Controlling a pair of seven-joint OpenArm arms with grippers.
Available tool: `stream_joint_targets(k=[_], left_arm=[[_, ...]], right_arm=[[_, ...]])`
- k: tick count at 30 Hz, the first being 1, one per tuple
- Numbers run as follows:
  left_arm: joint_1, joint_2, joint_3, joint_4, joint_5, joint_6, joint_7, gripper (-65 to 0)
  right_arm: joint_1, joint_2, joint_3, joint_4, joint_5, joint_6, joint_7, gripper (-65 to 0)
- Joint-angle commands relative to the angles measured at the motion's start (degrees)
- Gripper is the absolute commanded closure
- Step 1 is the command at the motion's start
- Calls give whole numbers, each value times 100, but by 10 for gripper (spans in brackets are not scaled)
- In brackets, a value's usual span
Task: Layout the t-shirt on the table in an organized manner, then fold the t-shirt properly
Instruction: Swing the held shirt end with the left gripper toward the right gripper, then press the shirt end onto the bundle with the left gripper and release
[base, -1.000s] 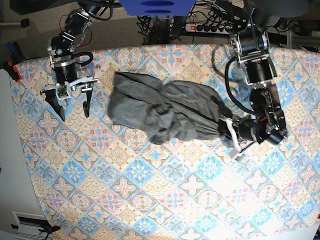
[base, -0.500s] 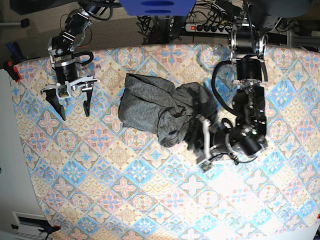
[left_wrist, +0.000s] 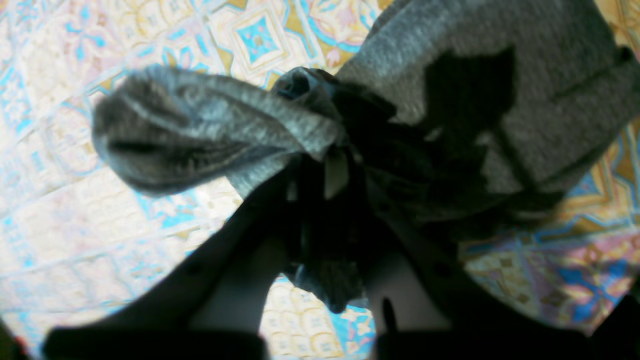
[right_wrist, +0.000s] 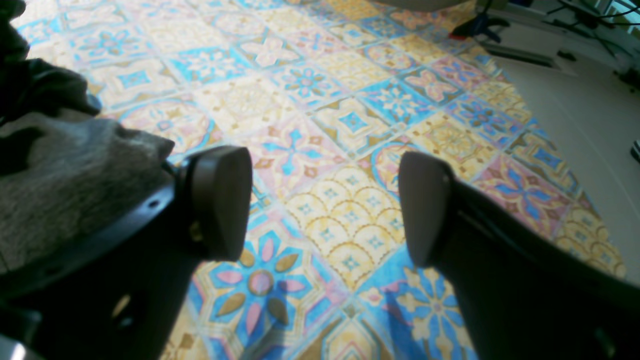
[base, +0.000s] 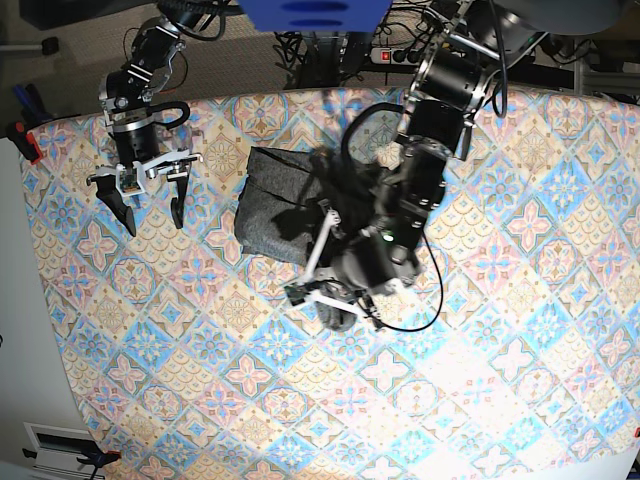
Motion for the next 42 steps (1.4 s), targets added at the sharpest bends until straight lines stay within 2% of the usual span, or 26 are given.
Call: stream_joint_targets(k=[1, 7, 11, 16, 23, 31, 37, 42], left_arm=[[-150, 132, 152, 85, 45, 10, -53, 0], [105, 404, 1092, 85, 590, 10, -53, 0], [237, 439, 1514, 85, 625, 10, -53, 0], [457, 439, 1584, 32, 686, 10, -53, 0], [562, 545, 1848, -698, 678, 10, -53, 0], [650, 580, 2094, -689, 660, 10, -53, 0], [650, 755, 2068, -680, 607, 10, -462, -132], [659, 755, 2094, -680, 607, 10, -998, -166]], right_arm=[[46, 40, 9, 77, 121, -10, 176, -438], [46, 40, 9, 77, 121, -10, 167, -438], [46, 40, 9, -11, 130, -10, 167, -438], [46, 40, 9, -73, 130, -10, 167, -438], [46, 40, 9, -73, 130, -10, 176, -438], [46, 40, 9, -73, 130, -10, 176, -438], [46, 40, 9, -73, 130, -10, 176, -438], [46, 40, 9, -73, 130, -10, 176, -438]])
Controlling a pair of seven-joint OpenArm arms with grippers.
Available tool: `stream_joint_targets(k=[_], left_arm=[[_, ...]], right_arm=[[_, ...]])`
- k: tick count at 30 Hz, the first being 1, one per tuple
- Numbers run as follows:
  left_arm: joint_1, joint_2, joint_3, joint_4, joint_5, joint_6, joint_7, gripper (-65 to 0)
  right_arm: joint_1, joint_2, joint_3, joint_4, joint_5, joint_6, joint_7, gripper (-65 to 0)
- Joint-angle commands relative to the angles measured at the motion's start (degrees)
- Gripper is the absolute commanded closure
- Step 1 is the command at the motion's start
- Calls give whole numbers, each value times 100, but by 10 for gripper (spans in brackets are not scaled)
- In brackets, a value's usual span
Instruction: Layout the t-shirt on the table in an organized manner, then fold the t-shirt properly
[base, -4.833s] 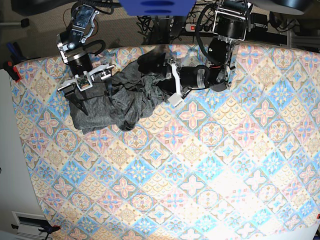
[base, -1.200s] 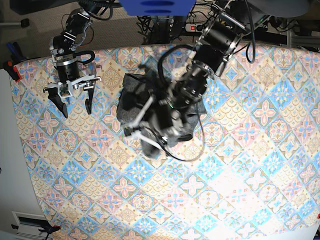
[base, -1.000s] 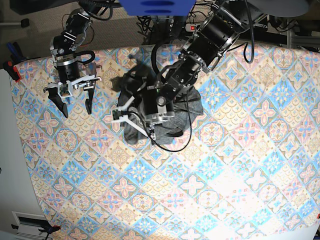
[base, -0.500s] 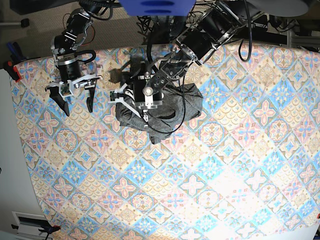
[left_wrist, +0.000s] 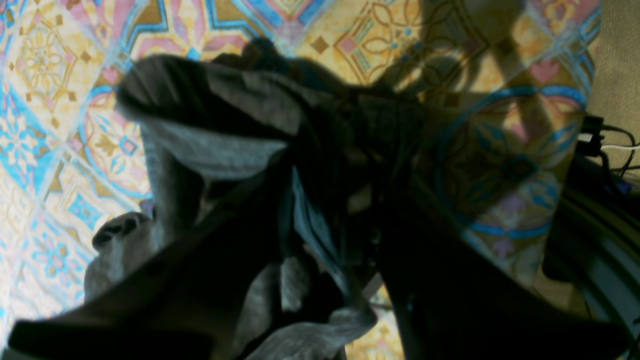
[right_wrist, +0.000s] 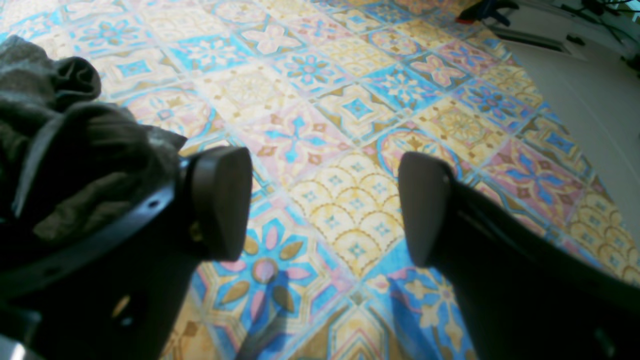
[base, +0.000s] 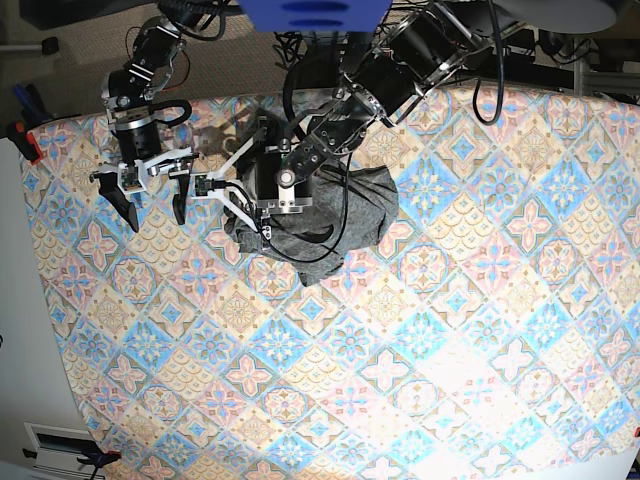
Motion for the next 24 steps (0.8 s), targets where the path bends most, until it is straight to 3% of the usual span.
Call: stream_joint_targets(k=[1, 7, 11, 15, 17, 21, 24], left_arm=[[-98, 110, 20, 113, -18, 10, -212, -166], [-89, 110, -24, 175, -18, 10, -599, -163], [140, 110, -94, 1072, 8, 10, -608, -161], [430, 110, -920, 2074, 44, 10, -599, -161], [588, 110, -1553, 2241, 44, 10, -599, -161], [782, 110, -2837, 2250, 114, 10, -573, -146], [861, -65, -3408, 2294, 316, 10, -599, -17]], right_arm=[[48, 38, 9, 105, 130, -10, 178, -438], [48, 38, 202, 105, 130, -10, 178, -438], [57, 38, 325, 96, 130, -10, 213, -438], [57, 38, 325, 175, 613, -10, 213, -434], [57, 38, 308, 298, 824, -10, 178, -393], [207, 38, 88, 570, 842, -10, 178, -241], [294, 29, -334, 729, 851, -10, 178, -109]])
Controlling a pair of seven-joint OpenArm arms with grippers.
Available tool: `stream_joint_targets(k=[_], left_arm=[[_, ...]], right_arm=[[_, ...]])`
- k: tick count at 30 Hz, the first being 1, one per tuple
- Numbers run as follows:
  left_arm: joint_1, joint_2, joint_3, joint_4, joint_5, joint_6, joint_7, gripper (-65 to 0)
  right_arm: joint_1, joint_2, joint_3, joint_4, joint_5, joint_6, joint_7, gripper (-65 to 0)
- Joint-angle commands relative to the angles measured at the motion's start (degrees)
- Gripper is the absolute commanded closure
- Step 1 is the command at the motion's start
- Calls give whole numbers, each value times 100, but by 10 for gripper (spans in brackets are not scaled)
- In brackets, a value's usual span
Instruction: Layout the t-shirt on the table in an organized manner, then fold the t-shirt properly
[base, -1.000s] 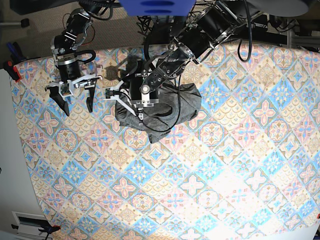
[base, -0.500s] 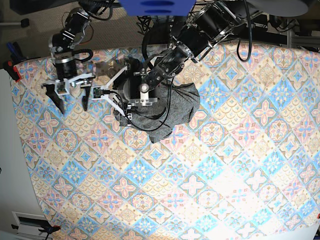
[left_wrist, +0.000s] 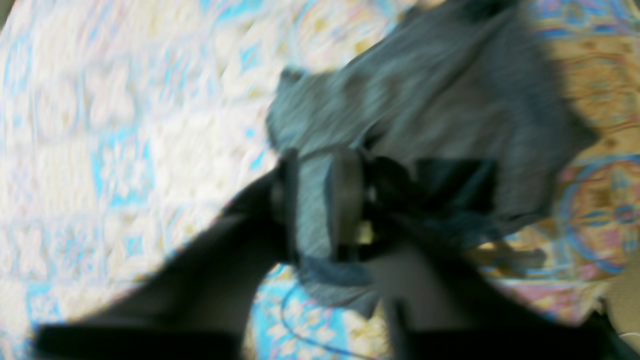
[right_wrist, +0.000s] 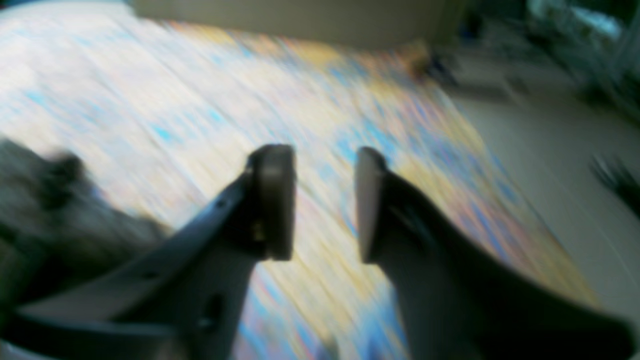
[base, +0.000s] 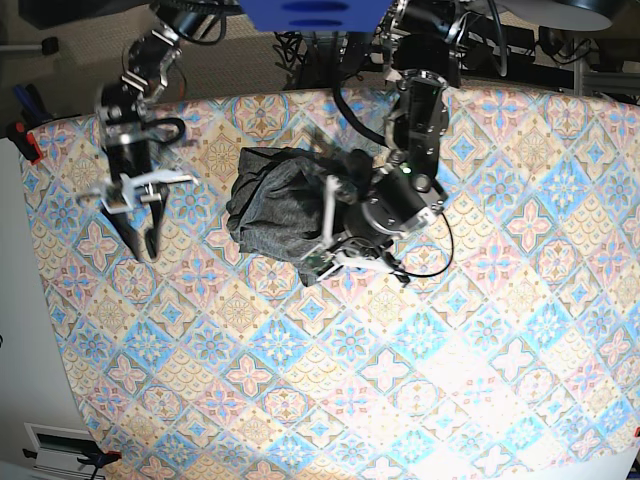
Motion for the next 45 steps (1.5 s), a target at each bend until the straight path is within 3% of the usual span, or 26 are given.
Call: stream_joint_targets(k=[1, 3, 6, 12, 16, 21, 27, 37, 40, 45], left_arm=[[-59, 9, -205, 167, 67, 34, -85, 0], [29, -17, -619, 237, 173, 34, -85, 0], [196, -35, -1164, 255, 287, 34, -77, 0], [556, -35, -1761, 255, 560, 34, -85, 0], [679, -35, -1999, 255, 577, 34, -85, 0], [749, -35, -2245, 404, 577, 34, -68, 0], [1013, -43, -2271, 659, 577, 34, -85, 0], [1092, -386, -2236, 651, 568, 34, -94, 0], [1268, -386, -2236, 668, 577, 34, -103, 0], [2147, -527, -1972, 668, 577, 34, -1052, 0]], right_arm=[[12, 21, -191, 123, 107, 10, 145, -66], [-5, 21, -701, 176, 107, 10, 145, 0], [-128, 21, -1492, 167, 107, 10, 75, 0], [-260, 38, -3022, 150, 107, 10, -945, 0], [-225, 38, -3400, -61, 107, 10, -1332, 0], [-225, 47, -3365, -1081, 116, 10, -1314, 0], [-225, 47, -2793, -2004, 116, 10, -1297, 0], [-260, 47, -2556, 158, 116, 10, -1341, 0], [-269, 47, -2222, 642, 116, 10, -1341, 0], [-612, 38, -1483, 818, 116, 10, -1349, 0]])
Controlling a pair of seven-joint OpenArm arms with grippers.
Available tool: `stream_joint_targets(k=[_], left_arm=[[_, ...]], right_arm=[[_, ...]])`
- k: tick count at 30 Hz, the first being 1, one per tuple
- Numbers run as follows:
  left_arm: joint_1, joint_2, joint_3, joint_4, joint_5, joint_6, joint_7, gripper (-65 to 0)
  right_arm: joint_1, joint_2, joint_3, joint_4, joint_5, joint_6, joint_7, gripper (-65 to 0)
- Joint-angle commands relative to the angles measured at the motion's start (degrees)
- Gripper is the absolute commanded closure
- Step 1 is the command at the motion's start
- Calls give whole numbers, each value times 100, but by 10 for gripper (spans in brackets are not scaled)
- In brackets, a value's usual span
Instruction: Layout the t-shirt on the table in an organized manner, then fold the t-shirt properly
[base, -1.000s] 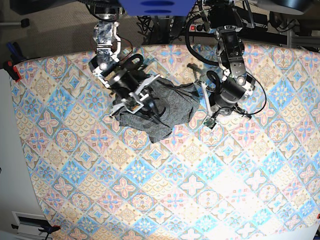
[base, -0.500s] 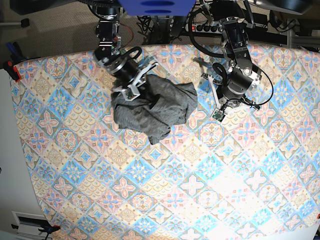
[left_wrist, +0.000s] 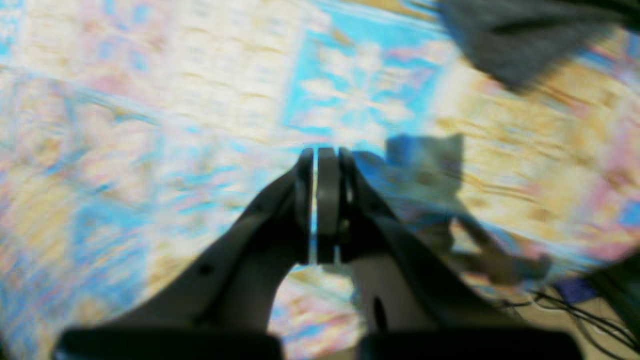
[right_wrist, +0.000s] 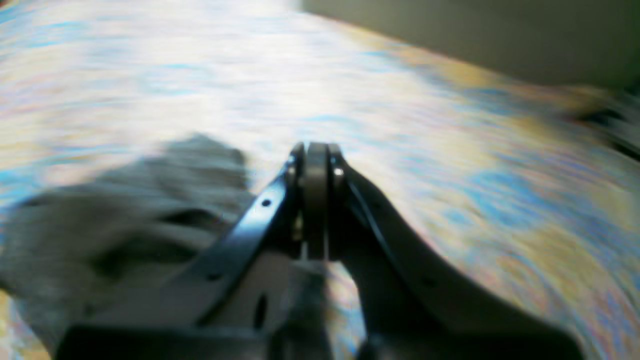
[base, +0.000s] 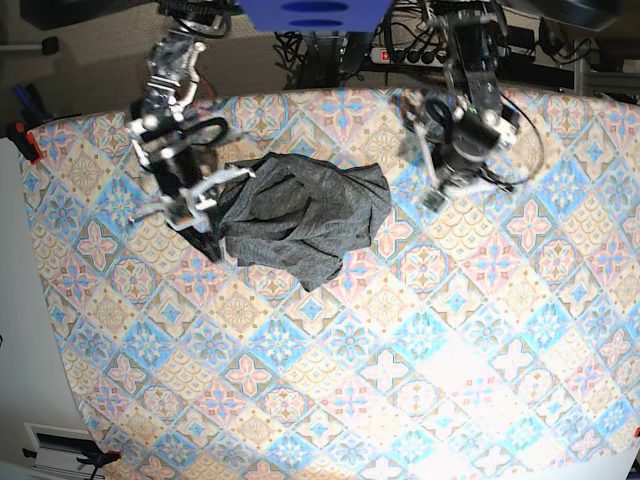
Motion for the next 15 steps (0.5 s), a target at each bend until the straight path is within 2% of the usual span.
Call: stream_joint_targets(k=[1, 5, 7, 11, 15], left_arm=[[223, -99, 100, 102, -37, 34, -298, 0], [988, -213, 232, 84, -46, 34, -1256, 0], [1234, -205, 232, 84, -46, 34, -1581, 0], [1665, -222, 223, 84, -46, 34, -2091, 0], [1884, -424, 223, 76, -98, 34, -2240, 0]], right_arm=[[-103, -32, 120, 94, 92, 65, 113, 0], [-384, -41, 585, 77, 198, 65, 113, 0], [-569, -41, 911, 77, 699, 65, 113, 0], [-797, -41, 1676, 68, 1587, 65, 104, 0], [-1096, -49, 2071, -161, 1692, 65, -28, 0]])
